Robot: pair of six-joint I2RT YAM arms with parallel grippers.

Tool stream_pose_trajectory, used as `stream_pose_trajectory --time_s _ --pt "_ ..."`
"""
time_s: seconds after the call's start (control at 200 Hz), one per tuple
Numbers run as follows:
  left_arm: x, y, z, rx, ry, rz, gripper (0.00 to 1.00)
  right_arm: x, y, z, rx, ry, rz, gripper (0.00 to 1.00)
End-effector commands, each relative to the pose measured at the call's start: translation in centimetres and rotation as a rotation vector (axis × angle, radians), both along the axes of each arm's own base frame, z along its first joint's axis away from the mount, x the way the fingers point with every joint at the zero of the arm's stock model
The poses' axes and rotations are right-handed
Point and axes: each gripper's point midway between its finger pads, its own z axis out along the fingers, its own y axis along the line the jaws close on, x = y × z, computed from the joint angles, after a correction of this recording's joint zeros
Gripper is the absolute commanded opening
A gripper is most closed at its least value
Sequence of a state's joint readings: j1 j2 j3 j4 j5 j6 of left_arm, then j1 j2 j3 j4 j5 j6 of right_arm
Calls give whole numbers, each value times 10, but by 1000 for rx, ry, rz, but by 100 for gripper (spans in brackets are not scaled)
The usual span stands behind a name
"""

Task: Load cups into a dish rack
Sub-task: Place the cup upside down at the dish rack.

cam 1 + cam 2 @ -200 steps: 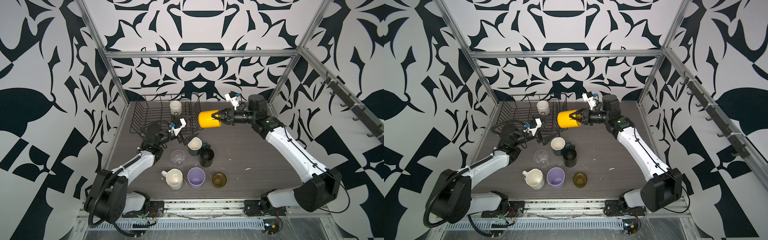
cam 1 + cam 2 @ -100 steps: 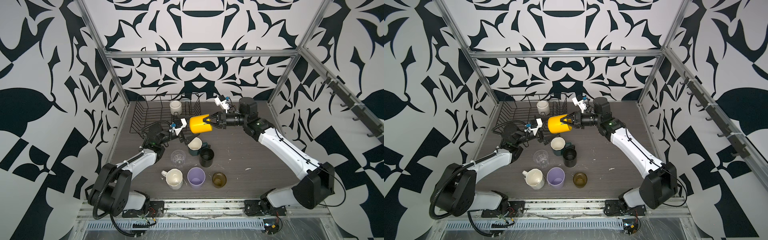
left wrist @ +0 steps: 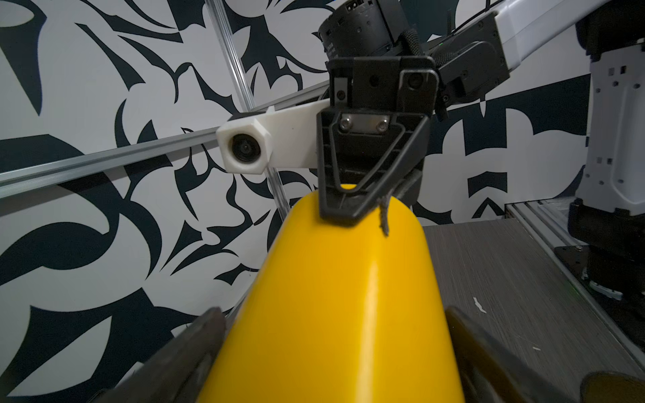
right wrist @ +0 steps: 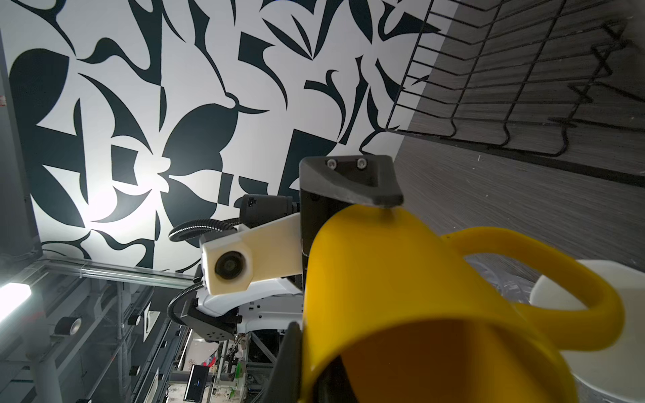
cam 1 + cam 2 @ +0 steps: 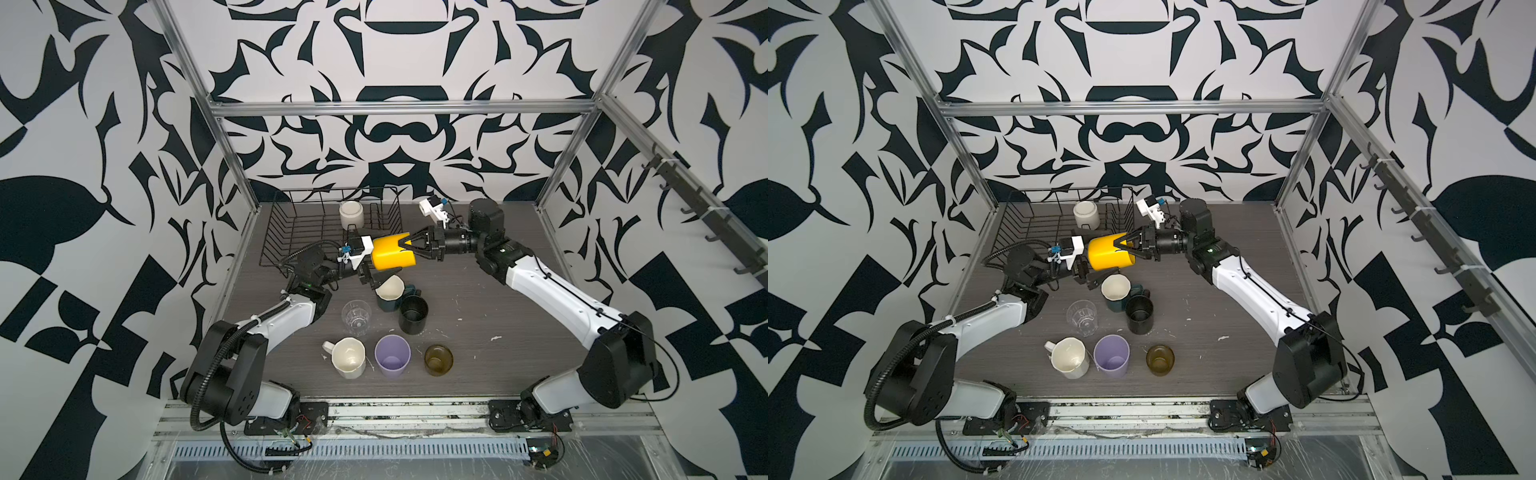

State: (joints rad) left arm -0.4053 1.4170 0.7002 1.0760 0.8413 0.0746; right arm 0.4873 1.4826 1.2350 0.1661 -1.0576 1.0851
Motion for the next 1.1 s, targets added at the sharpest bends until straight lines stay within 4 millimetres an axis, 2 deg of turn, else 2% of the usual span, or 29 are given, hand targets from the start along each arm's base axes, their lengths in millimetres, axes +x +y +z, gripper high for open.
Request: stream_pose_trajectory --time_s 0.0,0.51,0.95,1.095 --pt "-7 -3 13 -22 -41 -56 99 -16 -2 48 117 -161 53 0" --pt "-14 -3 17 -35 -43 -93 100 -15 2 47 172 -116 69 0" --pt "-17 -5 15 -22 -25 -125 89 -17 11 49 216 -90 96 0" --pt "-16 -5 14 -21 -25 -124 90 -19 13 53 235 -85 104 0"
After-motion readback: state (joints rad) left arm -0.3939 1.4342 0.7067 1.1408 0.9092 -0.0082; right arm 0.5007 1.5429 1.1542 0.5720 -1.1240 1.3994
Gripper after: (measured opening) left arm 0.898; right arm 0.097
